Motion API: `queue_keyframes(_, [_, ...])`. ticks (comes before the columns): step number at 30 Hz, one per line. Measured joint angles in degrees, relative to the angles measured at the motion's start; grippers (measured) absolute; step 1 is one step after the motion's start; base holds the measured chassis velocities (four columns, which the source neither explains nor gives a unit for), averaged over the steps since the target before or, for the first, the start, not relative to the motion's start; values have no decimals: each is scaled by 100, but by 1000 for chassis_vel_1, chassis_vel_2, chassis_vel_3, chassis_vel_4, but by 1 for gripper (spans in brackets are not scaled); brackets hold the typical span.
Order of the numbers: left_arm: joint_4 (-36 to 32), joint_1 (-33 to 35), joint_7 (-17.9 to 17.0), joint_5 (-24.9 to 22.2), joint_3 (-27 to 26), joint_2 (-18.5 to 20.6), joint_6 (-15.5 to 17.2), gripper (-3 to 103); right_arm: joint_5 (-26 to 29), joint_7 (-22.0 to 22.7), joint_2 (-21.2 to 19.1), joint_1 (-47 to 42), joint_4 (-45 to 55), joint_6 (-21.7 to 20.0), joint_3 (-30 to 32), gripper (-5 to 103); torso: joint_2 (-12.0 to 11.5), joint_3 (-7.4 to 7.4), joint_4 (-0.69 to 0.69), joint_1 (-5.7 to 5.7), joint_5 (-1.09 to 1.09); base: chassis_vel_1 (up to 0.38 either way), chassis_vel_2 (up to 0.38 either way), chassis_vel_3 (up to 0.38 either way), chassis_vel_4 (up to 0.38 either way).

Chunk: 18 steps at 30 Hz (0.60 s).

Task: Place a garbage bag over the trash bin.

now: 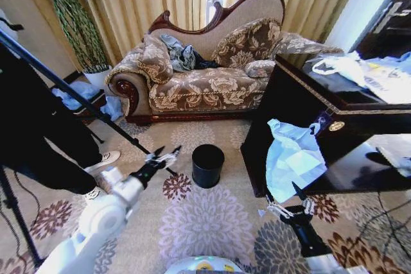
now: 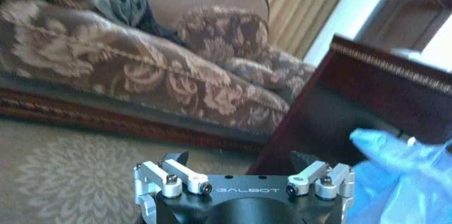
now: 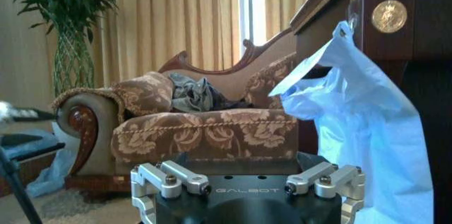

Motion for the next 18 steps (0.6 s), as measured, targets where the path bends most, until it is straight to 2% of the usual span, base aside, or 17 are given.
queue_keyframes(3, [351, -536, -2, -170, 421, 58, -9, 99, -27, -30, 47, 1, -71, 56, -1, 100, 0, 0, 1, 0, -3, 0, 0, 0, 0])
queue_keyframes(5, [686, -1334, -72, -516, 926, 113, 30, 99, -84, -38, 93, 3, -154, 96, 2, 100, 0, 0, 0, 0, -1, 0, 0, 0, 0])
queue_keyframes(7, [739, -1485, -85, -580, 1027, 122, 37, 99, -95, -39, 102, 3, -167, 99, 2, 100, 0, 0, -1, 0, 0, 0, 0, 0, 0])
queue_keyframes(8, [975, -2177, -203, -970, 1564, 141, 111, 99, -133, -42, 145, -2, -228, 113, -1, 100, 0, 1, 0, 1, 2, 0, 0, 0, 0])
queue_keyframes(9, [1051, -2483, -279, -1207, 1794, 139, 168, 99, -144, -41, 163, -4, -249, 116, -2, 100, 0, 1, -3, 1, 0, 0, 0, 0, 0])
queue_keyframes(10, [1051, -2483, -279, -1207, 1794, 139, 168, 99, -144, -41, 163, -4, -249, 116, -2, 100, 0, 1, -3, 1, 0, 0, 0, 0, 0])
queue_keyframes(12, [1171, -3106, -529, -1823, 2212, 81, 334, 99, -161, -36, 175, -12, -287, 116, -3, 100, 0, 0, -1, 0, 4, 0, 0, 0, 0])
queue_keyframes(13, [1221, -3346, -645, -2049, 2362, 25, 386, 99, -169, -34, 172, -17, -297, 116, -4, 100, 0, 0, 0, 0, -1, 0, 0, 0, 0])
queue_keyframes(14, [1221, -3346, -645, -2049, 2362, 25, 386, 99, -169, -34, 172, -17, -297, 116, -4, 100, 0, 0, 0, 0, -1, 0, 0, 0, 0])
queue_keyframes(18, [1425, -4151, -1034, -2827, 2818, -346, 605, 99, -212, -35, 177, -16, -357, 177, 13, 100, 0, 0, -1, 1, 2, 0, 0, 0, 0])
